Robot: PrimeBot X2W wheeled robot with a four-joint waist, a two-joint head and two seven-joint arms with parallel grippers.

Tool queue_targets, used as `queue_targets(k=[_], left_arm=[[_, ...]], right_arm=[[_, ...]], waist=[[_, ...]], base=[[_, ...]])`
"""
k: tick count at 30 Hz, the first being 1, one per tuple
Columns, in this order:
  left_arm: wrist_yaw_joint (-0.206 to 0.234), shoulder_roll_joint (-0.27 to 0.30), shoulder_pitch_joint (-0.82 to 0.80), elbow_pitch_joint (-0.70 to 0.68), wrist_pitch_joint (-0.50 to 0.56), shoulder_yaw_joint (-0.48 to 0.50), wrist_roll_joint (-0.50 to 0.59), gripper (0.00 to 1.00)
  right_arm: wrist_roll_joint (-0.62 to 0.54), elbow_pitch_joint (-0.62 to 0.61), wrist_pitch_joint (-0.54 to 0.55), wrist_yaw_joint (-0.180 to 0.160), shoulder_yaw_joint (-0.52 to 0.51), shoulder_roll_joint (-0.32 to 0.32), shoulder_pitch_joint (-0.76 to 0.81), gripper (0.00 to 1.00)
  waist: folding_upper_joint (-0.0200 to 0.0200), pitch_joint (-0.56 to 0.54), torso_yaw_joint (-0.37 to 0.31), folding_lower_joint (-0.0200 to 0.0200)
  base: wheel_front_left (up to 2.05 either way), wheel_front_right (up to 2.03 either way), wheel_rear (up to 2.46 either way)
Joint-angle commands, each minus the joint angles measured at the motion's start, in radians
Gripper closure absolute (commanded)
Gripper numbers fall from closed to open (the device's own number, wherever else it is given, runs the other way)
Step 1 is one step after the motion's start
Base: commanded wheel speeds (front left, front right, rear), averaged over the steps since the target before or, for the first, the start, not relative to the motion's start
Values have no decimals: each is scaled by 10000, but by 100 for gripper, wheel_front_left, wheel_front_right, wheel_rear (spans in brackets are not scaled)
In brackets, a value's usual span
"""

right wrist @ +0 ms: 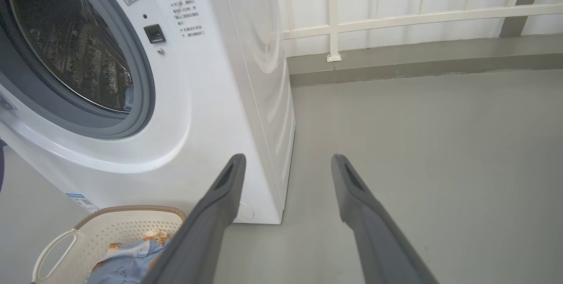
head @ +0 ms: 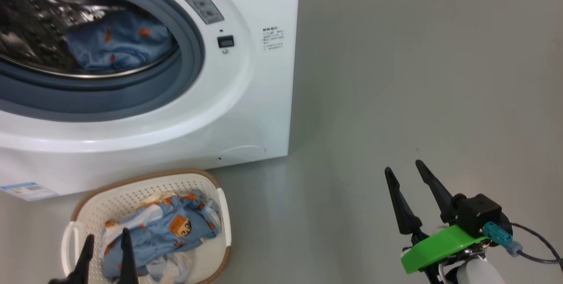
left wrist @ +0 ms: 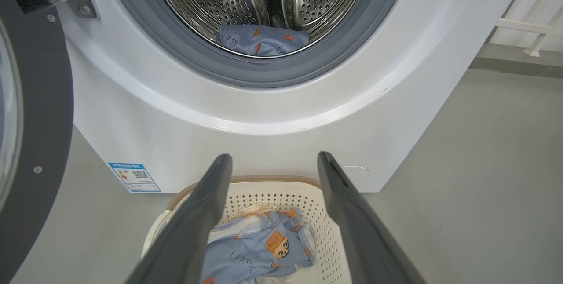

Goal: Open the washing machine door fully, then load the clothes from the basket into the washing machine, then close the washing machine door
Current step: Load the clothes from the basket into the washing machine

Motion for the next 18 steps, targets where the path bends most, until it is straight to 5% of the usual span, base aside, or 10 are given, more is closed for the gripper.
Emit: queue_targets(k=[1, 18], left_arm=[[-82, 118, -429, -22, -84, 366, 70, 0], [-785, 257, -3085, 3774, -84, 882, -385, 0]], right_arm=[[70, -289, -48, 16, 194, 17, -355, 0], [109, -944, -48, 16, -26, 17, -910, 0]], waist=[[0, 482, -192, 0], [0, 2673, -694, 0]], base=[[0, 0, 0], [0, 0, 0]])
